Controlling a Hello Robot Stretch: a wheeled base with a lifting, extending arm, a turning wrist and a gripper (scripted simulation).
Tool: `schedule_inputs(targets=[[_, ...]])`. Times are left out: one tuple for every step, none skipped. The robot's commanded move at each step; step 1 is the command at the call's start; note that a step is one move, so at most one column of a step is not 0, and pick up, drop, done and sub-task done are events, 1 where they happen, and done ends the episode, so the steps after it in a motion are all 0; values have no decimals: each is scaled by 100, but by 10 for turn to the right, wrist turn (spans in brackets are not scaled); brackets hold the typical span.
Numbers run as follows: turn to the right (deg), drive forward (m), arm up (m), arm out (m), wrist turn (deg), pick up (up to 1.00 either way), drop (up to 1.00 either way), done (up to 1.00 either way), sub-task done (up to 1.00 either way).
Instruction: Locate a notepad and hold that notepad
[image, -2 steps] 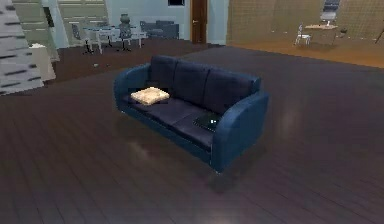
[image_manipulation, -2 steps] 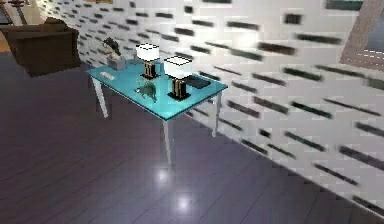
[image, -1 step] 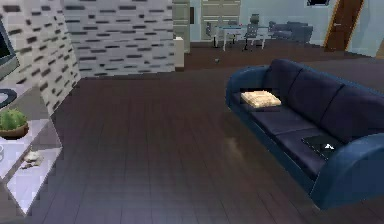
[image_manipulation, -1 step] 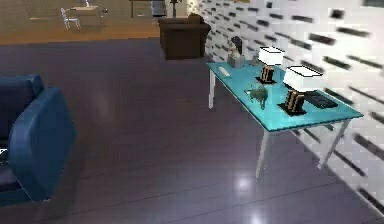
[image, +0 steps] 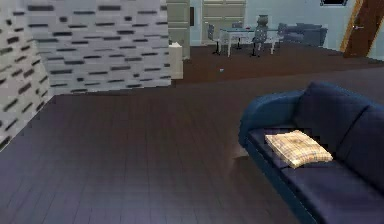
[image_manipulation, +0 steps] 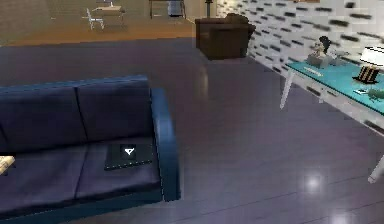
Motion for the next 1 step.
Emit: schedule_inputs(targets=[[0, 100, 0, 0, 0, 0, 0, 0, 0]])
